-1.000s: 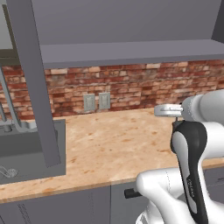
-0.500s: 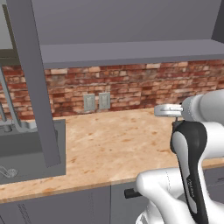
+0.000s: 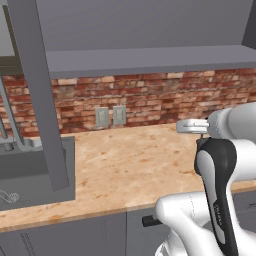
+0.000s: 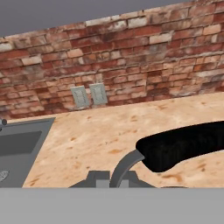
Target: Open the cabinet, pick the kettle from the cabinet, and place it in the sink.
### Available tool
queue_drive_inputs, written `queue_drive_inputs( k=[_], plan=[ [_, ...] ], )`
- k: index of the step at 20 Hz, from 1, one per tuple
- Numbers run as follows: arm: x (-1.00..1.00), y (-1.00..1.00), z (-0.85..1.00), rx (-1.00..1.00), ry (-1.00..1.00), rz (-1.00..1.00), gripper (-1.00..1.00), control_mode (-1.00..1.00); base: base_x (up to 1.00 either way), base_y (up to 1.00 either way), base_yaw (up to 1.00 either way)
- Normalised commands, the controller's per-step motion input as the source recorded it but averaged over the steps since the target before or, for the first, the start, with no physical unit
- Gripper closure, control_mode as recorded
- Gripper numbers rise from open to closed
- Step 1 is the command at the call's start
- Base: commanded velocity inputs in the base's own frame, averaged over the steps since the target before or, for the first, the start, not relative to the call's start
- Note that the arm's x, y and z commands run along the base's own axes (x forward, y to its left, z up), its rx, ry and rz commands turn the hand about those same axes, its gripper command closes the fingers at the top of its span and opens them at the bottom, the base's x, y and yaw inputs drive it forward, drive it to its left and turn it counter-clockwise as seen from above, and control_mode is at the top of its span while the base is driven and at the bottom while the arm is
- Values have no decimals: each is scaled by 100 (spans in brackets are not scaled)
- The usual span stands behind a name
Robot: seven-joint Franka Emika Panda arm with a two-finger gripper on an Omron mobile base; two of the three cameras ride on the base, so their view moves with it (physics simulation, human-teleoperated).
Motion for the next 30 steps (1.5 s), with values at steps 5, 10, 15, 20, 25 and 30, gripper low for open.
queue_drive_inputs(
  k=[5,10,15,20,25,30],
  plan=[
    [0,0,0,0,0,0,100,100,0,0,0],
    [0,0,0,0,0,0,100,100,0,0,0],
    [0,0,0,0,0,0,100,100,0,0,0],
    [0,0,0,0,0,0,100,100,-2,0,0],
    [0,0,0,0,0,0,100,100,-35,-1,-4],
    [0,0,0,0,0,0,100,100,-63,0,-13]
  ],
)
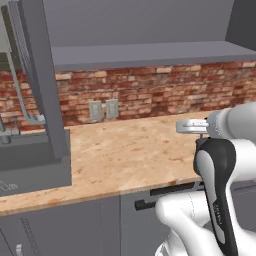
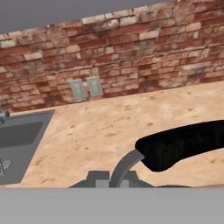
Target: Open the cabinet, pick the kettle from the cabinet, and place it in the sink.
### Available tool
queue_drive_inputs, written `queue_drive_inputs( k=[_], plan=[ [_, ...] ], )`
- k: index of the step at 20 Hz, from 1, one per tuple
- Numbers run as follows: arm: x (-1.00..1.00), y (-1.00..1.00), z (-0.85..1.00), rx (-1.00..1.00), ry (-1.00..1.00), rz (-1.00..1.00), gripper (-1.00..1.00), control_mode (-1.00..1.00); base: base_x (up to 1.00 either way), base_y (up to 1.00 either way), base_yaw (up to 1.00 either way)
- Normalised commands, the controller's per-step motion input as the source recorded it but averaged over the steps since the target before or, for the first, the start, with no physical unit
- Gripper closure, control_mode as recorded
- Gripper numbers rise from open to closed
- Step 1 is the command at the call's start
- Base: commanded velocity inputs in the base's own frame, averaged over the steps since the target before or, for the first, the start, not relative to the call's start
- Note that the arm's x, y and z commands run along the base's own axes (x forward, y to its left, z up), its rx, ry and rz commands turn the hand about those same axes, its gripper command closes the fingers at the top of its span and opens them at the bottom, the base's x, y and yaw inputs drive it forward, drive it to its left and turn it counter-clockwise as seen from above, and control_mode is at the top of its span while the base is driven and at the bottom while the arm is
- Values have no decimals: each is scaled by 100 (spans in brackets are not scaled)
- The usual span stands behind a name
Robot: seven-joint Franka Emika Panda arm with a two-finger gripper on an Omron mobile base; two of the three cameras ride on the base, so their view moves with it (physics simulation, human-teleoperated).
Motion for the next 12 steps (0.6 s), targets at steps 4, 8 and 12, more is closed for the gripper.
queue_drive_inputs(
  k=[4,8,12],
  plan=[
    [0,0,0,0,0,0,100,100,-61,0,-12],
    [0,0,0,0,0,0,100,100,-54,16,-4],
    [0,0,0,0,0,0,100,100,-58,38,0]
  ],
)
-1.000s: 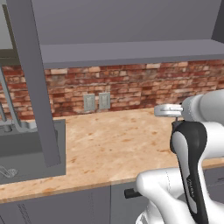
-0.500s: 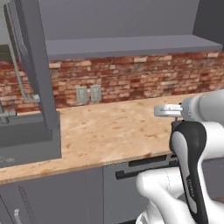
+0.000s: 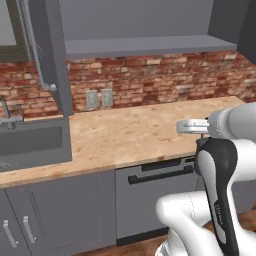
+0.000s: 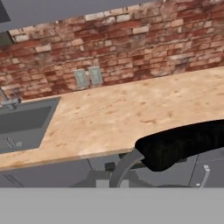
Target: Open the cabinet, pick the kettle from the cabinet, and place it in the sink.
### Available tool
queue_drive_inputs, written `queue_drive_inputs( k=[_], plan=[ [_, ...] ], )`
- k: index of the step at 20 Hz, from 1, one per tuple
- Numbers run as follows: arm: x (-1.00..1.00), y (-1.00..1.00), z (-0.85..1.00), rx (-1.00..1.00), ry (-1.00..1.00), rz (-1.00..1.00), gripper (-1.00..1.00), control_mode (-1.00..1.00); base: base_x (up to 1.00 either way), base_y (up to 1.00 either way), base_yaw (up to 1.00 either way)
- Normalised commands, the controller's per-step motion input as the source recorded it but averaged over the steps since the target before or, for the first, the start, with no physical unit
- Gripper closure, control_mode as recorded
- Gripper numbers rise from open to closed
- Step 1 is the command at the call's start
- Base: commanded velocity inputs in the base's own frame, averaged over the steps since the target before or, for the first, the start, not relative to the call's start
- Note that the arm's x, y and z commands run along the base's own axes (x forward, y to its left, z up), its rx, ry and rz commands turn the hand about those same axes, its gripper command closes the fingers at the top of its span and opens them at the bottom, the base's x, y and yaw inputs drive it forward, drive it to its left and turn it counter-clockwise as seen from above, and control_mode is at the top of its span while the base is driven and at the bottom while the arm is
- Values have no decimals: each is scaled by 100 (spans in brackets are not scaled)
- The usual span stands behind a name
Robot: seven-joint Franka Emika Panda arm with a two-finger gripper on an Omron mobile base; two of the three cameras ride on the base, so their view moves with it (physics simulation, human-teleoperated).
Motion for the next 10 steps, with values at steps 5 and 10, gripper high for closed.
queue_drive_inputs(
  k=[5,10],
  plan=[
    [0,0,0,0,0,0,100,100,-52,49,-1],
    [0,0,0,0,0,0,100,100,-48,50,-4]
  ],
)
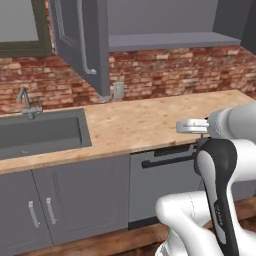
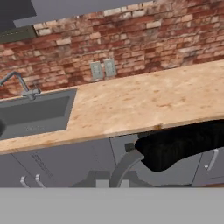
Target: Open the cabinet, pick the kettle from the cabinet, and place it in the sink.
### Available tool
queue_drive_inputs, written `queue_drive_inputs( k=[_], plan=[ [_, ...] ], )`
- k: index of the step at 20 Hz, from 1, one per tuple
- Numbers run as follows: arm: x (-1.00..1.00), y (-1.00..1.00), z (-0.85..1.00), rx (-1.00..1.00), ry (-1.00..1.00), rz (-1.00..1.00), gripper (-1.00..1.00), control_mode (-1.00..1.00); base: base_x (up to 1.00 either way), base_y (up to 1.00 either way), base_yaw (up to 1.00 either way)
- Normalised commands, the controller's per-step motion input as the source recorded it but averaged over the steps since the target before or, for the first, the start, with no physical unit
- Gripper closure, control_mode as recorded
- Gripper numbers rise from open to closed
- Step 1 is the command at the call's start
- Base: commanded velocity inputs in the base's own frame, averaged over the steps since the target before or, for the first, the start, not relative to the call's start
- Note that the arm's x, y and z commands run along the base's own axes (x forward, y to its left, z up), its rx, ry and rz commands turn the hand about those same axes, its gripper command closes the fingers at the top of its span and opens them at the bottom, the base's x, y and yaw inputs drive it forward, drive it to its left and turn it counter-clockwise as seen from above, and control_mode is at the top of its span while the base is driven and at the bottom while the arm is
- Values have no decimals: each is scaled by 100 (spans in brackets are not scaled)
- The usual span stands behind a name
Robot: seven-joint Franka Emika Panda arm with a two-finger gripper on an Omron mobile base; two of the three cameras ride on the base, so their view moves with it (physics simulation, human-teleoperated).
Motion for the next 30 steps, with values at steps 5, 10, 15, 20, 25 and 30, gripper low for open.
queue_drive_inputs(
  k=[5,10,15,20,25,30],
  plan=[
    [0,0,0,0,0,0,100,100,-42,51,-8],
    [0,0,0,0,0,0,100,100,-32,53,-10],
    [0,0,0,0,0,0,100,100,-28,54,-11],
    [0,0,0,0,0,0,100,100,-33,55,-7],
    [0,0,0,0,0,0,100,100,-37,57,-2],
    [0,0,0,0,0,0,100,100,-19,65,0]
  ],
)
